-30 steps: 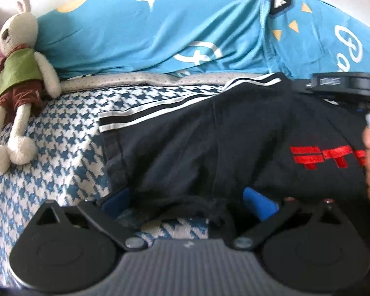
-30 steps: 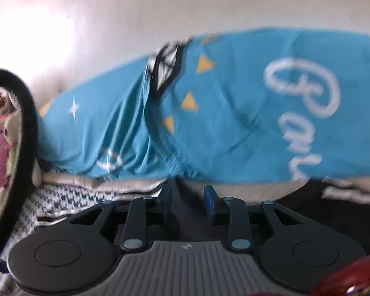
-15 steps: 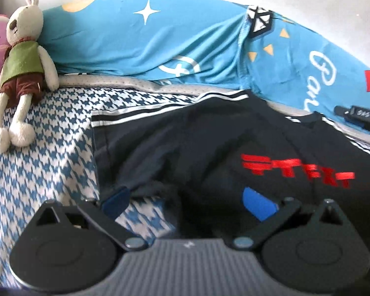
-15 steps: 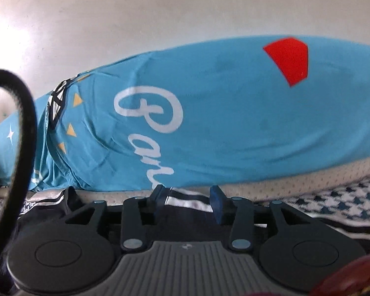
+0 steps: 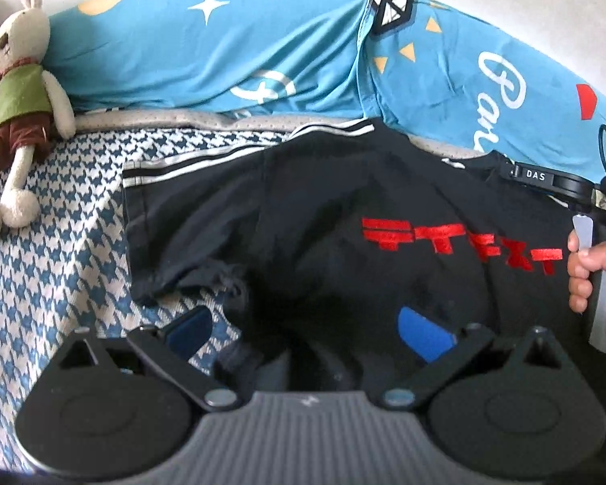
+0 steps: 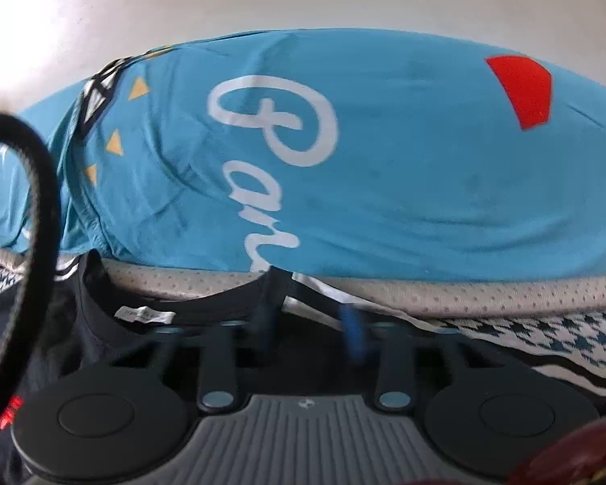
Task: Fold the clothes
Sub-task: 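Release the collar edge and lift the right gripper away from the shirt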
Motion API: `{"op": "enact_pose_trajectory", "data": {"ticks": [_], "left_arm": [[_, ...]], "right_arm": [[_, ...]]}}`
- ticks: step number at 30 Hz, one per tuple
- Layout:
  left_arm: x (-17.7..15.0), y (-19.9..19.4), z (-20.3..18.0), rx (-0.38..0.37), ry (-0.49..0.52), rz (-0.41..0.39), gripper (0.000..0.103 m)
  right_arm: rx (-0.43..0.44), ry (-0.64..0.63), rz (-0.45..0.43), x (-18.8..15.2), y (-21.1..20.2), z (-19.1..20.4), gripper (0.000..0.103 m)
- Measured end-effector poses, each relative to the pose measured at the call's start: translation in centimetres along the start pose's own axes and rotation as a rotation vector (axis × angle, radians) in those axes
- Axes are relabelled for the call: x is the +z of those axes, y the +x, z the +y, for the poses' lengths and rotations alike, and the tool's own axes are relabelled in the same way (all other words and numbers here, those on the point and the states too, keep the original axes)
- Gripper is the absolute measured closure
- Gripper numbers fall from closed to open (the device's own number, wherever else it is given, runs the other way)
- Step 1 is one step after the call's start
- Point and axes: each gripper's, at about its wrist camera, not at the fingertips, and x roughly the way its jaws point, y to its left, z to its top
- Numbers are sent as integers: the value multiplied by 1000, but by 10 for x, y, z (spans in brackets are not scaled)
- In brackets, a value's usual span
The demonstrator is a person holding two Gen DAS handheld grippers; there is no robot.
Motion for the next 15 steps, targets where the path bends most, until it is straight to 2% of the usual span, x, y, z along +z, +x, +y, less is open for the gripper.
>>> {"op": "enact_pose_trajectory", "data": {"ticks": [3,7,12,13,15], "left_arm": [[-2,2,0,2,2,8,0],[-3,4,-2,5,11,17,0],[-4,6,-3,7,21,26,0],[-4,7,-4,7,23,29,0],[-5,8,-4,7,27,33,0]], "right_arm": [[-20,-1,-22,0,-1,3,95],[-48,-2,-53,0,-3,7,97],[-121,111,-174,13,-19,-4,100],[-119,114,-169,15,-18,-5,100],[-65,136,-96,16,-12,-8,99]]}}
